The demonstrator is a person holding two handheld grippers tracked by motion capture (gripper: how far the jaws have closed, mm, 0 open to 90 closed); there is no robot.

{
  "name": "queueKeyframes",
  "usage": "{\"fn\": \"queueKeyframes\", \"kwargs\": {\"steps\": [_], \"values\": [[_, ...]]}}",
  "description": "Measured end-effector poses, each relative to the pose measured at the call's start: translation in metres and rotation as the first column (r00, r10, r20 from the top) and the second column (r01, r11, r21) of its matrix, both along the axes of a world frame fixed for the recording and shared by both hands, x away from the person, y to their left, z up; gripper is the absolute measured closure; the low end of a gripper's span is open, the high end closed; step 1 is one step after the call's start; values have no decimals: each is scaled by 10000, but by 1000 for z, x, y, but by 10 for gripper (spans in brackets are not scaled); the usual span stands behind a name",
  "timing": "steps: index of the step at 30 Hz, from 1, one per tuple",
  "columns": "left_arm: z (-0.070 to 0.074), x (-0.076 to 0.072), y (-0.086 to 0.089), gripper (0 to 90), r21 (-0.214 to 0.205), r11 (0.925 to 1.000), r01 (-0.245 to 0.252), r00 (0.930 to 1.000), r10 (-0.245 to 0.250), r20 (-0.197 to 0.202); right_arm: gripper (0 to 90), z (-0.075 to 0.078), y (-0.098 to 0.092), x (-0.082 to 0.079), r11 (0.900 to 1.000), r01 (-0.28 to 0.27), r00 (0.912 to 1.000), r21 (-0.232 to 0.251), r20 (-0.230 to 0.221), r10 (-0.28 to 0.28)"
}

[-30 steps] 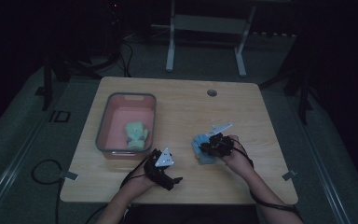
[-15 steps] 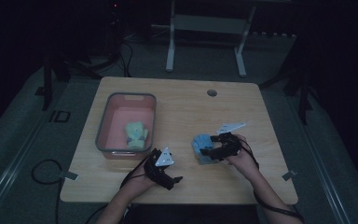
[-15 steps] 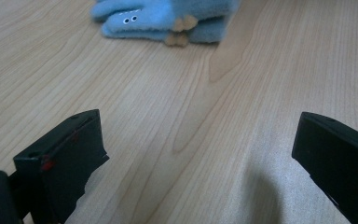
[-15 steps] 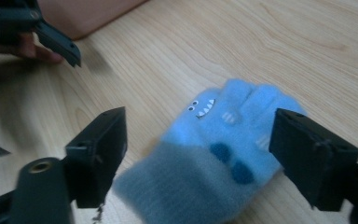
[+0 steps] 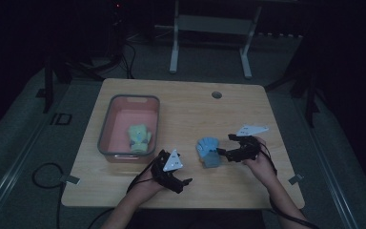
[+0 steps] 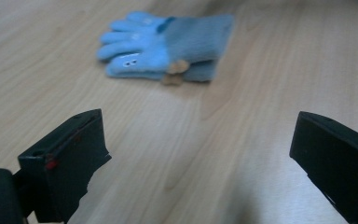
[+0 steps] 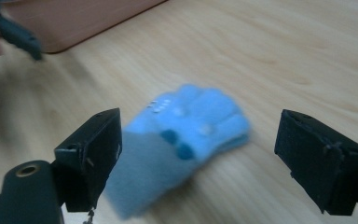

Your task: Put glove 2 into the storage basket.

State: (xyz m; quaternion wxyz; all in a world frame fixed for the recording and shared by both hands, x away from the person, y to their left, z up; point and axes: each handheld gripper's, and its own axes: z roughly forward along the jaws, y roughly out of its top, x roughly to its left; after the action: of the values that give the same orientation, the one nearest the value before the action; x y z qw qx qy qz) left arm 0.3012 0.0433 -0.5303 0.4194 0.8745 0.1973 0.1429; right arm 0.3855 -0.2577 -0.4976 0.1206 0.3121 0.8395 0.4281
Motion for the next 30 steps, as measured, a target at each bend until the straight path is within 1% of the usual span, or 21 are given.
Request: {"fn": "queueKeyframes", "kwargs": {"steps": [2, 4, 5, 8, 9, 12, 14, 15, 17, 18, 19, 20, 21, 22, 23, 25, 26, 27, 30], "values": [[3, 0, -4, 35, -73, 9998, 190, 9997, -191, -120, 152, 3, -5, 0, 9996, 109, 9993, 246, -362, -100], [6, 2, -7, 36, -202, 9996, 206, 9995, -210, -215, 151, 5, -10, 1, 9988, 248, 9965, 427, -807, -213], [7, 4, -9, 39, -245, 9994, 245, 9991, -254, -342, 151, 5, -12, 2, 9982, 289, 9954, 521, -926, -240], [11, 7, -15, 53, -265, 9993, 281, 9991, -289, -317, 154, 7, -18, 5, 9955, 525, 9901, 784, -1339, -417], [12, 9, -17, 53, -276, 9991, 325, 9989, -334, -332, 154, 8, -20, 6, 9944, 531, 9897, 918, -1372, -402], [18, 13, -24, 53, -253, 9983, 524, 9980, -532, -334, 142, 10, -21, 9, 9937, 650, 9887, 908, -1405, -518], [22, 16, -29, 54, -276, 9975, 650, 9976, -657, -220, 140, 11, -19, 10, 9939, 604, 9909, 928, -1255, -485], [24, 18, -32, 54, -225, 9969, 749, 9971, -752, -122, 136, 11, -19, 11, 9942, 485, 9908, 959, -1303, -358], [27, 21, -41, 60, 55, 9949, 1008, 9948, -1009, 161, 152, 11, -16, 12, 9952, 498, 9923, 847, -1177, -396], [27, 22, -44, 61, 141, 9937, 1116, 9935, -1118, 191, 186, 10, -15, 13, 9959, 396, 9940, 819, -1048, -309], [28, 23, -50, 61, 135, 9913, 1307, 9910, -1310, 258, 224, 9, -14, 14, 9959, 443, 9948, 784, -951, -368], [28, 24, -53, 71, 128, 9899, 1413, 9895, -1416, 283, 287, 9, -12, 15, 9960, 490, 9947, 750, -935, -419], [28, 24, -58, 92, 253, 9869, 1590, 9864, -1599, 384, 336, 8, -11, 17, 9962, 476, 9947, 727, -949, -407], [27, 24, -63, 116, 303, 9853, 1682, 9842, -1696, 509, 352, 7, -9, 18, 9964, 500, 9947, 686, -926, -436], [26, 26, -68, 144, 407, 9823, 1830, 9812, -1851, 549, 396, 6, -8, 20, 9968, 469, 9950, 655, -909, -409], [24, 28, -75, 152, 622, 9784, 1973, 9776, -2011, 613, 412, 3, -3, 24, 9975, 461, 9953, 534, -876, -413], [23, 30, -77, 180, 720, 9760, 2054, 9753, -2103, 676, 431, 2, -1, 27, 9977, 441, 9953, 515, -882, -395], [21, 32, -80, 203, 729, 9752, 2092, 9748, -2139, 638, 437, 0, 1, 29, 9979, 441, 9947, 465, -954, -396], [11, 36, -84, 237, 1075, 9722, 2079, 9728, -2170, 810, 435, -6, 7, 36, 9985, 420, 9933, 340, -1096, -380]]}}
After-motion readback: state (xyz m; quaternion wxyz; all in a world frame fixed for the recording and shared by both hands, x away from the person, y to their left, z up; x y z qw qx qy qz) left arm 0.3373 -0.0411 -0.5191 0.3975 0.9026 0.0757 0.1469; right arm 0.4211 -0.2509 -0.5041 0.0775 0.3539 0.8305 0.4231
